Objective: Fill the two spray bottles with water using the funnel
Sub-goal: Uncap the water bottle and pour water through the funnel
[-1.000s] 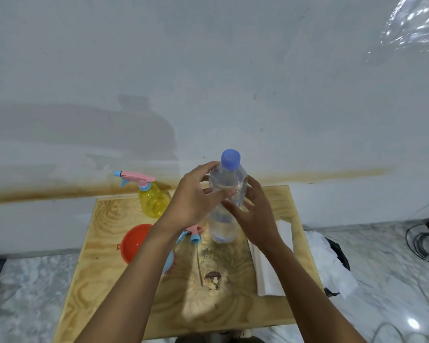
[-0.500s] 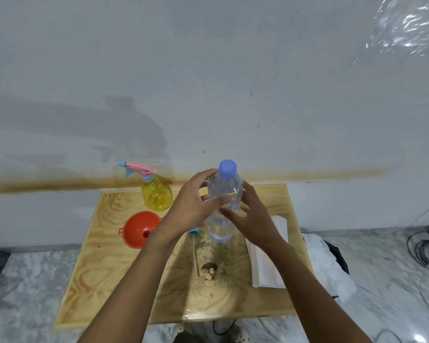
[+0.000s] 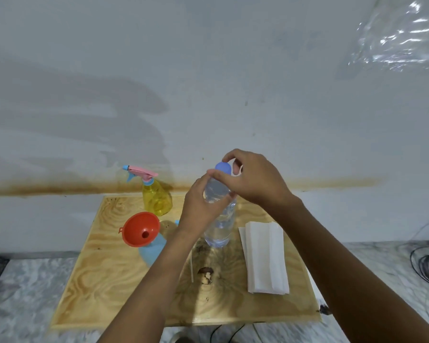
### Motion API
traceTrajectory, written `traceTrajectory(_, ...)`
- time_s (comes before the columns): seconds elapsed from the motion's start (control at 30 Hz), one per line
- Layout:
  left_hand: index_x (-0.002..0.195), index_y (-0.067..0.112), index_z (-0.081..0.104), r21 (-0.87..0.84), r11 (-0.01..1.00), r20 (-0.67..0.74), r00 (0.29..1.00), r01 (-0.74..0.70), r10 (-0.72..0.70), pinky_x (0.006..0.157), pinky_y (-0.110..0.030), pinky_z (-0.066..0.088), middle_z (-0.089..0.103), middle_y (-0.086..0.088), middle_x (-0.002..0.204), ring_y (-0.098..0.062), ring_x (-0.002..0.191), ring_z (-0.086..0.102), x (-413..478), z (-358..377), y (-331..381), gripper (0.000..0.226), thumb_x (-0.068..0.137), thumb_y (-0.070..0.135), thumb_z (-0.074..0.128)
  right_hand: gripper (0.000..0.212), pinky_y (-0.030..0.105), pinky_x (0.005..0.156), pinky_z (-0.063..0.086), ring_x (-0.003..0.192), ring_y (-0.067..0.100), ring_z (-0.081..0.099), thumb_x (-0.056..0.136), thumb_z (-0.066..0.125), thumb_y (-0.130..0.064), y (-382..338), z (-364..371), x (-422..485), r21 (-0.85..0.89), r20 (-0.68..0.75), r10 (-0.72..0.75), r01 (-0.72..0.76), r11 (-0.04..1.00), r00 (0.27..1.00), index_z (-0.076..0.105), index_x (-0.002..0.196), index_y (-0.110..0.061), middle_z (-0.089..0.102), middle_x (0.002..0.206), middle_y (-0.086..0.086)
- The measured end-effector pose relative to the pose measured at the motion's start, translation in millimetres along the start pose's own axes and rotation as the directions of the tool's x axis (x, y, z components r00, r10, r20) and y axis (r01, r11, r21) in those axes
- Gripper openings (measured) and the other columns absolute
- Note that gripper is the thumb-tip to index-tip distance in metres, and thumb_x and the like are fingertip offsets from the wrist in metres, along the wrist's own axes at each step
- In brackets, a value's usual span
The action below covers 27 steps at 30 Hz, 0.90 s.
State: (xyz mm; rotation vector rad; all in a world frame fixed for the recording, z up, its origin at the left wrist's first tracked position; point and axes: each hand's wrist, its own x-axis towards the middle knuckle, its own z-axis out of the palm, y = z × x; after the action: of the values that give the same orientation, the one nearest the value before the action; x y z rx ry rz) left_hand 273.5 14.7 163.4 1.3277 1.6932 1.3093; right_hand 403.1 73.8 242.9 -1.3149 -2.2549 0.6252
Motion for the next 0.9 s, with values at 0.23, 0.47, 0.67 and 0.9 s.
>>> traceTrajectory(0.23, 0.13, 0.037, 0.058, -0.045, 0.999, 0.029, 0.999, 0.021, -0.019, 0.099, -0.034, 0.051, 0.068, 0.012, 0.121, -0.005, 0.118, 0.06, 0, 0, -5, 0.062, 0.074, 0.054, 0.078, 0.037, 0.024, 0.066, 0.038, 0.078, 0.012, 0.055, 0.088, 0.062, -0.053, -4, 1, 13, -0.179, 0.025, -0.141, 0.143, 0.973, 0.99, 0.066, 0.099, -0.018, 0.055, 0.088, -0.007)
traceTrajectory(0.47, 0.115, 0.033, 0.064, -0.039, 0.999, 0.035, 0.999, 0.018, -0.017, 0.1, -0.031, 0.05, 0.069, 0.011, 0.117, -0.003, 0.115, 0.06, -1, 0, -4, 0.041, 0.078, 0.042, 0.08, 0.037, 0.031, 0.075, 0.047, 0.089, 0.022, 0.06, 0.098, 0.054, -0.042, -8, -10, 10, -0.297, 0.15, -0.287, 0.32, 0.9, 0.946, 0.068, 0.115, -0.013, 0.059, 0.107, 0.002)
traceTrajectory(0.67, 0.122, 0.037, 0.057, -0.045, 0.999, 0.027, 0.999, 0.026, -0.025, 0.09, -0.01, 0.045, 0.063, 0.022, 0.119, 0.02, 0.106, 0.054, -3, 0, 1, 0.047, 0.081, 0.033, 0.08, 0.046, 0.031, 0.086, 0.046, 0.112, 0.012, 0.055, 0.094, 0.058, -0.047, -2, -31, 23, -0.272, 0.36, -0.347, 0.452, 0.849, 0.866, 0.055, 0.136, -0.029, 0.056, 0.126, -0.007)
traceTrajectory(0.9, 0.117, 0.031, 0.063, -0.048, 0.999, 0.043, 0.999, -0.008, 0.01, 0.098, -0.033, 0.052, 0.07, 0.009, 0.117, -0.003, 0.113, 0.062, -4, -1, 1, 0.038, 0.082, 0.034, 0.079, 0.047, 0.034, 0.072, 0.047, 0.089, 0.022, 0.06, 0.093, 0.053, -0.056, -6, -21, 28, -0.408, 0.294, -0.224, 0.333, 0.85, 0.929, 0.063, 0.107, -0.012, 0.064, 0.103, 0.002)
